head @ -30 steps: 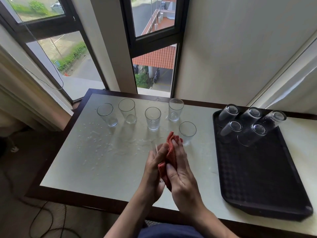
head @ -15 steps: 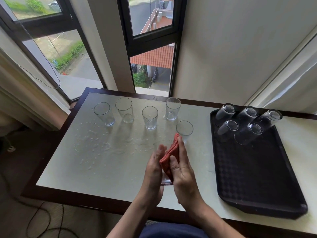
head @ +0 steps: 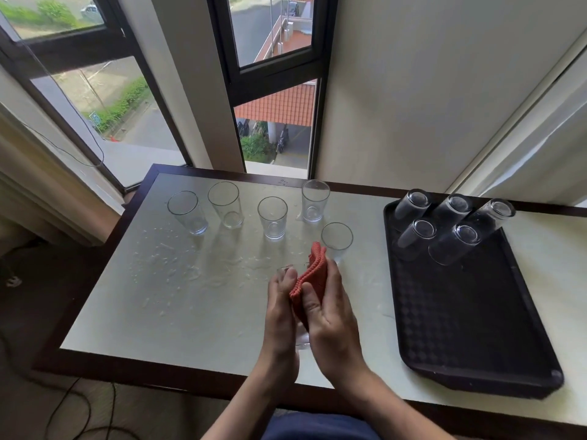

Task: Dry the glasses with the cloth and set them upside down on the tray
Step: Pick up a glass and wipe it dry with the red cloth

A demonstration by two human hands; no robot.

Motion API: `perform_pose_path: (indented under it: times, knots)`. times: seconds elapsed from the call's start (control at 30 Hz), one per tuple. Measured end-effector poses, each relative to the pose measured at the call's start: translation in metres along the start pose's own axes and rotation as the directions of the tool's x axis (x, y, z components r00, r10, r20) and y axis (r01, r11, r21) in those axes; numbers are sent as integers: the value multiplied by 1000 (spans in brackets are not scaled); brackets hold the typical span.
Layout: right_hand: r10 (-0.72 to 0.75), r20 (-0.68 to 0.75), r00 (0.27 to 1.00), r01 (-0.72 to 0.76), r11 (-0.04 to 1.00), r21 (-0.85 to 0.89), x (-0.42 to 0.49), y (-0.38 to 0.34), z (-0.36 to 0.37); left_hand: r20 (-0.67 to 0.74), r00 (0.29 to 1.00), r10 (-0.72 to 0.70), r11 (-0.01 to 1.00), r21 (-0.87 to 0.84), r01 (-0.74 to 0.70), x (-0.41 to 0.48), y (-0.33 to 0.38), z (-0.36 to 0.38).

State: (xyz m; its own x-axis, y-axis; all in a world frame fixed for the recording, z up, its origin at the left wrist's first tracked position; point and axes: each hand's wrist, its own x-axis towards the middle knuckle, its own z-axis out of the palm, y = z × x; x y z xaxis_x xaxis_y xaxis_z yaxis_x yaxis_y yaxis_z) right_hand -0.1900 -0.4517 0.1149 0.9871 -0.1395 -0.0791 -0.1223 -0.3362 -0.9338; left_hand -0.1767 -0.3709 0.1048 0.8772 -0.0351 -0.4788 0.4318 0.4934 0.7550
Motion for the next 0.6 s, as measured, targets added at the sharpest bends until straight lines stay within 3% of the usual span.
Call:
perform_pose_path:
  times: [0.1, 0.17, 0.23, 0.43, 0.53, 0.6]
  knots:
    - [69, -17, 997, -63, 975, 214, 16, -5, -4, 142, 989, 38, 994, 93, -51, -2, 6, -1]
    - [206, 16, 978, -194, 890, 413, 30, -8, -6, 173, 985, 19, 992, 117, -40, -1, 9, 2]
    - [249, 46, 967, -234, 809, 539, 30, -13, -5, 173, 985, 4, 993, 115, -24, 2, 12, 1]
    - [161, 51, 986, -163, 830, 533, 1, -7, -2, 222, 975, 17, 958, 274, -79, 6, 16, -2]
    - [214, 79, 974, -225, 844, 487, 22, -2, -5, 128, 990, 60, 955, 280, -94, 7, 7, 1]
    - [305, 78, 949, -297, 791, 535, 34, 0, -8, 30, 998, 52, 977, 208, -57, 9, 2, 1]
